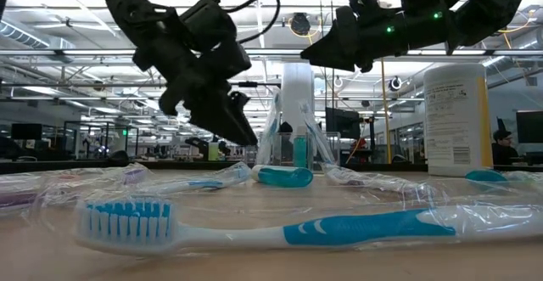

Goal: Pick & Place toothbrushing station
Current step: Put the left mouthwash into the middle section of the transparent organizer

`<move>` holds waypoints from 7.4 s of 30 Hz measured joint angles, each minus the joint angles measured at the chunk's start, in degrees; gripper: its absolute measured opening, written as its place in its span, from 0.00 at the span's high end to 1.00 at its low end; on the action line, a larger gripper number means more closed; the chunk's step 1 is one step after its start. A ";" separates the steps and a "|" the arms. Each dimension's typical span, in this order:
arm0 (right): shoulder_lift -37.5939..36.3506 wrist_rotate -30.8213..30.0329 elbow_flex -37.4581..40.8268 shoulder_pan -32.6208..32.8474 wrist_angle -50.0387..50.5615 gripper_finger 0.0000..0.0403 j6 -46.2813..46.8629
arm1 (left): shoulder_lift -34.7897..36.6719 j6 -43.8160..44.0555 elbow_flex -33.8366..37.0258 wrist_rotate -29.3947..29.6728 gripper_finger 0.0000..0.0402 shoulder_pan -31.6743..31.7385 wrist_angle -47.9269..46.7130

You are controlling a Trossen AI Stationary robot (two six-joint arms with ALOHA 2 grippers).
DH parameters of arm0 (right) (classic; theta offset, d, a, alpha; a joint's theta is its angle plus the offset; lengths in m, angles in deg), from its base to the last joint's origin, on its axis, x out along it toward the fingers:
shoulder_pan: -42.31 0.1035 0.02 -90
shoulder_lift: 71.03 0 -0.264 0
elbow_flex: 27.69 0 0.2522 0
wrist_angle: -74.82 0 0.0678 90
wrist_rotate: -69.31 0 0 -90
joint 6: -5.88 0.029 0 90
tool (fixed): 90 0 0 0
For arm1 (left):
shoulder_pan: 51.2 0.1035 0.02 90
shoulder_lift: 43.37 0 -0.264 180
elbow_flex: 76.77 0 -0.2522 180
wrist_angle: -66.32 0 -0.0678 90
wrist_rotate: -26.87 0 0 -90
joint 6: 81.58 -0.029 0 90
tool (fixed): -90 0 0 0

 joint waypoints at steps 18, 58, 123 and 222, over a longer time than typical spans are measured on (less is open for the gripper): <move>0.02 0.01 -0.02 0.02 1.06 0.46 0.02 | -7.25 -6.15 -3.08 0.02 0.55 -1.47 4.79; 0.02 0.01 -0.02 0.00 0.96 0.46 0.02 | -11.11 5.05 -2.99 -0.78 0.45 -3.03 11.47; 0.95 13.69 -4.79 1.55 4.57 0.46 10.21 | 6.73 -33.11 -3.02 47.81 0.74 -12.59 -5.95; 7.50 31.41 -10.67 -0.95 -9.30 0.75 2.97 | 27.09 1.57 2.11 7.97 0.62 -8.06 6.34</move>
